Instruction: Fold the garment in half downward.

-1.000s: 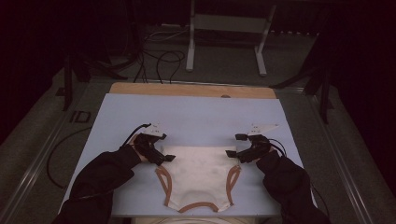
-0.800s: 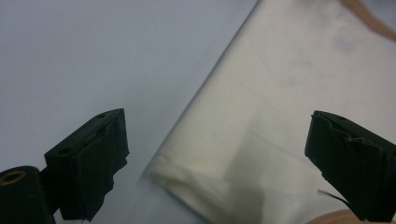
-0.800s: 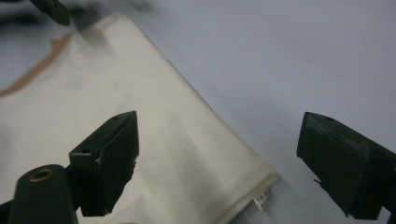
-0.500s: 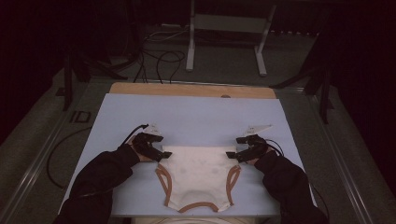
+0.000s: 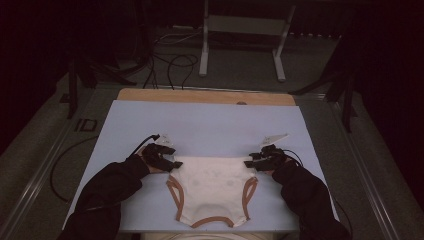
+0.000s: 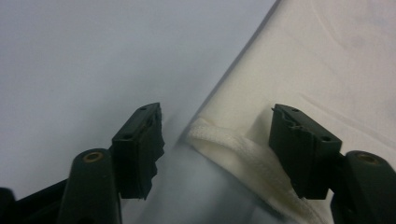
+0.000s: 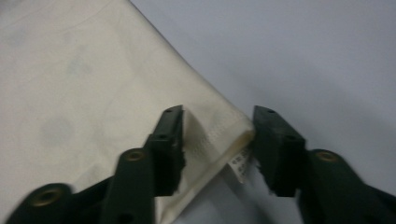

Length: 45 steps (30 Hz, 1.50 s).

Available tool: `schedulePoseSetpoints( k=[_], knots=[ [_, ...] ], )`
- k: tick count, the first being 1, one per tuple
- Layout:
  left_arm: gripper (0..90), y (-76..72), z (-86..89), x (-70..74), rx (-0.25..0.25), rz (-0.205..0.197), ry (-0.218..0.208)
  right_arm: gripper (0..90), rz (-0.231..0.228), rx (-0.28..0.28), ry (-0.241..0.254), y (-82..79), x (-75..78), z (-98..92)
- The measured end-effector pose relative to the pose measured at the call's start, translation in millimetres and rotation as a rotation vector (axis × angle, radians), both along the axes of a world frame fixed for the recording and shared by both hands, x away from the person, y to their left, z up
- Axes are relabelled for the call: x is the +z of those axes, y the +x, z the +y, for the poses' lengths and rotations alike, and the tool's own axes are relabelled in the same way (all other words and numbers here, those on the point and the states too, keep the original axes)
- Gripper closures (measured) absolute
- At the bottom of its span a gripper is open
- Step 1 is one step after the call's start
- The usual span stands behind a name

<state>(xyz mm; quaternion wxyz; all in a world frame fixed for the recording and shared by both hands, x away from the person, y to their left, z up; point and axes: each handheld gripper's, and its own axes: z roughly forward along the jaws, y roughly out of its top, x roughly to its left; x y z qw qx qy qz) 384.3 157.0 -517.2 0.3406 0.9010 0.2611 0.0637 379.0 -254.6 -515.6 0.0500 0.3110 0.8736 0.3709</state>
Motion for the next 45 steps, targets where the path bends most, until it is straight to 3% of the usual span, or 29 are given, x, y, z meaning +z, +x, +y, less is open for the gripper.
schedulePoseSetpoints(
  k=[4,6,18,32,45],
  knots=[
    [39.4,0.7,0.1,0.3,0.003,0.002,0.002,78.5,-0.003,0.008,-0.011,0.2,1.3,-1.4],
    [44.1,1.3,0.8,1.0,-0.001,0.011,-0.001,83.1,0.001,0.009,-0.012,-0.2,3.1,-1.2],
    [83.9,1.0,3.9,5.1,-0.002,0.068,-0.040,86.8,-0.026,0.018,-0.017,-0.9,8.7,0.9],
    [86.0,5.2,8.7,17.4,0.008,0.047,-0.060,87.1,-0.037,0.005,0.000,6.2,15.8,2.2],
    [85.8,22.7,10.7,21.6,0.033,0.036,-0.046,87.1,-0.034,-0.023,0.006,23.5,16.0,6.2]
  ],
)
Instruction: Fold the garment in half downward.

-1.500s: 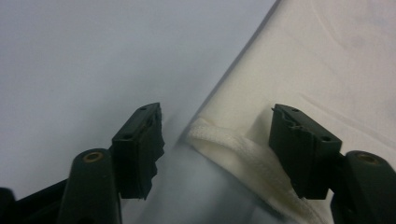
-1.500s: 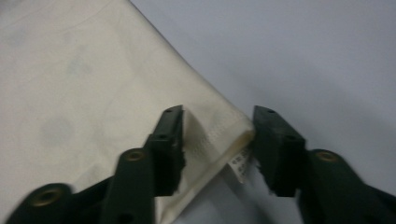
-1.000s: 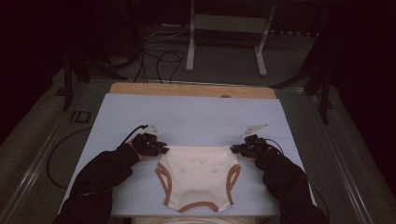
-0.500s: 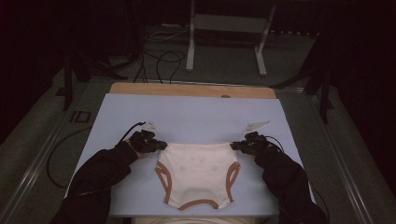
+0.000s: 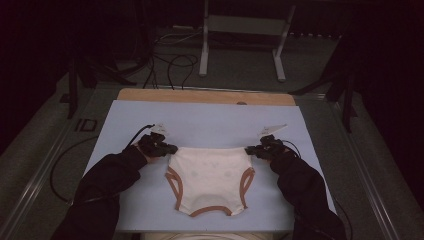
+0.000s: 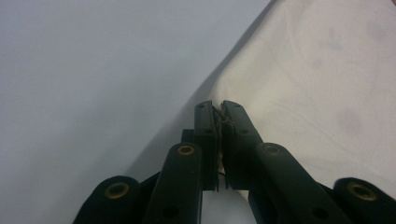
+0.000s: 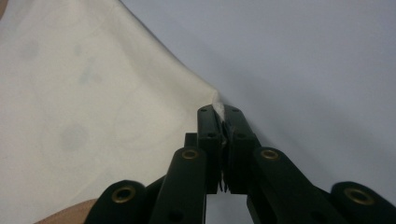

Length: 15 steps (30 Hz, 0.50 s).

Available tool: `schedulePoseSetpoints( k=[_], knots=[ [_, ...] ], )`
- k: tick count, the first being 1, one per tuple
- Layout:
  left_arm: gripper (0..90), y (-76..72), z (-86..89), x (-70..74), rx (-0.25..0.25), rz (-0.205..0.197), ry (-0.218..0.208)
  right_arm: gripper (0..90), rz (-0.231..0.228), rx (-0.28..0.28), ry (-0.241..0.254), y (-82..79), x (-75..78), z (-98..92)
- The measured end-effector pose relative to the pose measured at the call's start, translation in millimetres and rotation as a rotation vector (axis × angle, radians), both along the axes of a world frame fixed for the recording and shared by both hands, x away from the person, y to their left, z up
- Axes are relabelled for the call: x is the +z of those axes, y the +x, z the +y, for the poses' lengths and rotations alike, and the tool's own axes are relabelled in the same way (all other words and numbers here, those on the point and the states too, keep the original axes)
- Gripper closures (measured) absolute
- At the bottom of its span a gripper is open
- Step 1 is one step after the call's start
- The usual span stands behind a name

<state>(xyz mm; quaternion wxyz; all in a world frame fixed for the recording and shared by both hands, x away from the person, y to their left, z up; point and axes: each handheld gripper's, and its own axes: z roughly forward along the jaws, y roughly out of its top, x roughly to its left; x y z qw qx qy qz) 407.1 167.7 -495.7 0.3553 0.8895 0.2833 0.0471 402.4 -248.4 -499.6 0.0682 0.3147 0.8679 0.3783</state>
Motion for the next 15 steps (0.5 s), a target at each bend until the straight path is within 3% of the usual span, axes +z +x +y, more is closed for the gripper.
schedulePoseSetpoints(
  k=[15],
  knots=[
    [85.8,20.2,-1.6,-0.8,0.034,-0.020,-0.015,87.1,0.000,-0.046,0.011,15.9,0.8,-0.5]
  ],
)
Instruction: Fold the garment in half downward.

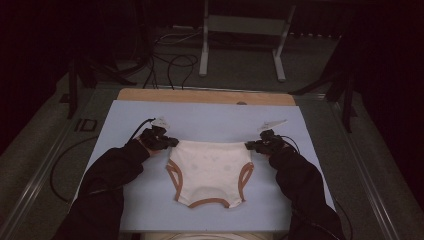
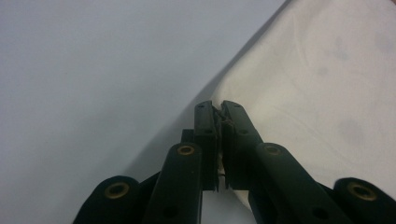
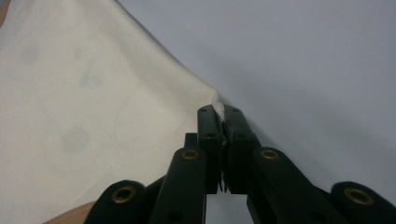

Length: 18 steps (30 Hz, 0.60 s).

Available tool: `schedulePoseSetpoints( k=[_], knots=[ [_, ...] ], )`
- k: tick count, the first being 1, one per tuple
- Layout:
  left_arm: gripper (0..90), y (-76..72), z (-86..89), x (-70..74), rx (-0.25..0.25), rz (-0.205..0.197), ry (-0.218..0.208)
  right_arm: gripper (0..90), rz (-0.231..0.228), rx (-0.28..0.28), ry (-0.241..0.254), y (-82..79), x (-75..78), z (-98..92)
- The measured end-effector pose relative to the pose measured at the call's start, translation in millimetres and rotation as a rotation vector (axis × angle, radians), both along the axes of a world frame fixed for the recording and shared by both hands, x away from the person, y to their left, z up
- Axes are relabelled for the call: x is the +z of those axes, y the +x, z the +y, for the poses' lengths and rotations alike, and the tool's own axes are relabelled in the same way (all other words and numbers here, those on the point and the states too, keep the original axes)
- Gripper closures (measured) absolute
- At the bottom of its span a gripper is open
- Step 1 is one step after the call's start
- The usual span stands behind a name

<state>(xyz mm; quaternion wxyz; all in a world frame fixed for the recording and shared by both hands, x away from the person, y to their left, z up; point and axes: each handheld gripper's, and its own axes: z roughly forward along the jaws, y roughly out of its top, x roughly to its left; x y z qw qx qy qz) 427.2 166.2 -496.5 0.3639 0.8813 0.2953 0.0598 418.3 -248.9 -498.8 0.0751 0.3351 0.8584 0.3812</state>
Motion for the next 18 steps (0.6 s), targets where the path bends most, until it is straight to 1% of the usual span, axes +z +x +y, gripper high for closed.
schedulePoseSetpoints(
  k=[3,6,8,14,16,18],
  knots=[
    [85.8,2.8,0.2,-3.2,0.002,0.004,0.001,87.1,0.005,-0.006,-0.002,2.6,-2.2,0.1],
    [85.8,5.5,1.1,-4.5,0.012,0.005,-0.013,87.2,0.008,-0.010,-0.005,5.6,-3.8,0.8],
    [85.8,7.4,1.6,-4.6,0.015,0.006,-0.015,87.1,0.011,-0.016,-0.005,8.0,-3.6,0.9],
    [85.8,13.8,2.7,-5.9,0.023,0.007,-0.005,87.1,0.015,-0.027,-0.005,16.1,-3.8,3.5],
    [85.7,16.5,3.2,-6.3,0.026,0.015,-0.009,87.1,0.015,-0.032,-0.005,18.8,-4.5,4.2],
    [85.7,19.4,4.4,-6.9,0.025,0.031,-0.020,87.1,0.019,-0.034,-0.010,20.9,-5.6,4.8]
  ],
)
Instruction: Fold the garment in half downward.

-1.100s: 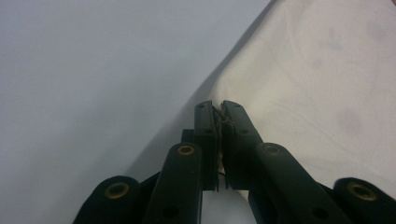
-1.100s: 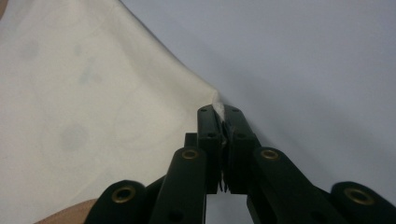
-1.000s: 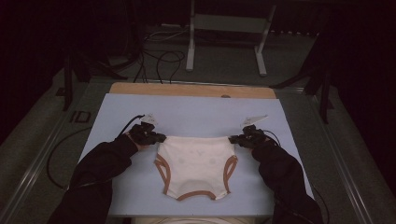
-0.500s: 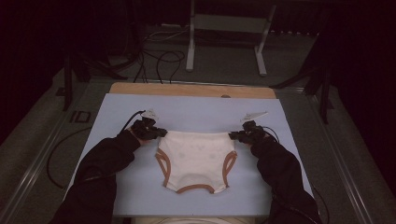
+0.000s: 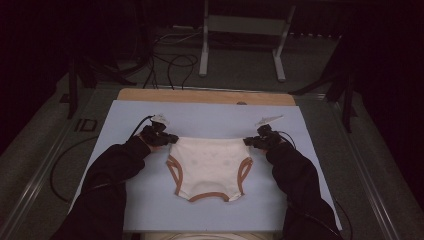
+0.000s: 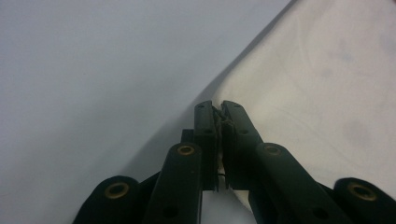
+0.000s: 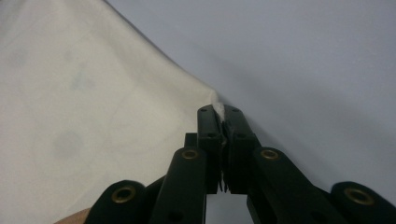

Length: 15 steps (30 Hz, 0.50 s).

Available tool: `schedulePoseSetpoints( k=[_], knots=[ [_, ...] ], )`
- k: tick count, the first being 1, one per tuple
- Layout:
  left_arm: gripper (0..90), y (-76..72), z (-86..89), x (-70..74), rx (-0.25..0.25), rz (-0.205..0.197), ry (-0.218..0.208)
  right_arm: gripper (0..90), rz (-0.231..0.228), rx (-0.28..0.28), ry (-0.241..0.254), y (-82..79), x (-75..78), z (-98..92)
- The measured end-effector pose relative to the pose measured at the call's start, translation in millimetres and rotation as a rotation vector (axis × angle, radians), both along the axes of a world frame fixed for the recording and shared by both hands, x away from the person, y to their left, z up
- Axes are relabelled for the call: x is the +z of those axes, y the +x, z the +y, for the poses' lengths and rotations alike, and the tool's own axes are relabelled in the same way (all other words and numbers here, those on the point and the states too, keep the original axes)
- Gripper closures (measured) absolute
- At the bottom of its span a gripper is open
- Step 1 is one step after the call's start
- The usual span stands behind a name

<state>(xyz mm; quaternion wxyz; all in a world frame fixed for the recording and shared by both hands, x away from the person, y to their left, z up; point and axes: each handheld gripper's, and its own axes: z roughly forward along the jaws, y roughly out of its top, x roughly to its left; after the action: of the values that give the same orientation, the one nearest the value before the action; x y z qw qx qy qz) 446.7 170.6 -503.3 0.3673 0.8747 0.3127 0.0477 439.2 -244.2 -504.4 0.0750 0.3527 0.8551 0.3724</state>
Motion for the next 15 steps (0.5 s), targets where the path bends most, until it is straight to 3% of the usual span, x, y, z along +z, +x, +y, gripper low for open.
schedulePoseSetpoints(
  k=[3,6,15],
  knots=[
    [85.7,2.9,0.5,-1.6,0.007,0.006,-0.006,87.1,0.002,-0.002,-0.004,2.6,-1.4,0.1],
    [85.7,7.4,-2.1,-2.9,0.018,0.000,0.015,87.1,0.004,-0.013,-0.002,7.0,-1.6,-0.2],
    [84.7,11.1,-3.7,-5.5,0.040,-0.002,-0.001,87.1,0.002,-0.039,-0.006,12.6,-5.3,-0.8]
  ],
)
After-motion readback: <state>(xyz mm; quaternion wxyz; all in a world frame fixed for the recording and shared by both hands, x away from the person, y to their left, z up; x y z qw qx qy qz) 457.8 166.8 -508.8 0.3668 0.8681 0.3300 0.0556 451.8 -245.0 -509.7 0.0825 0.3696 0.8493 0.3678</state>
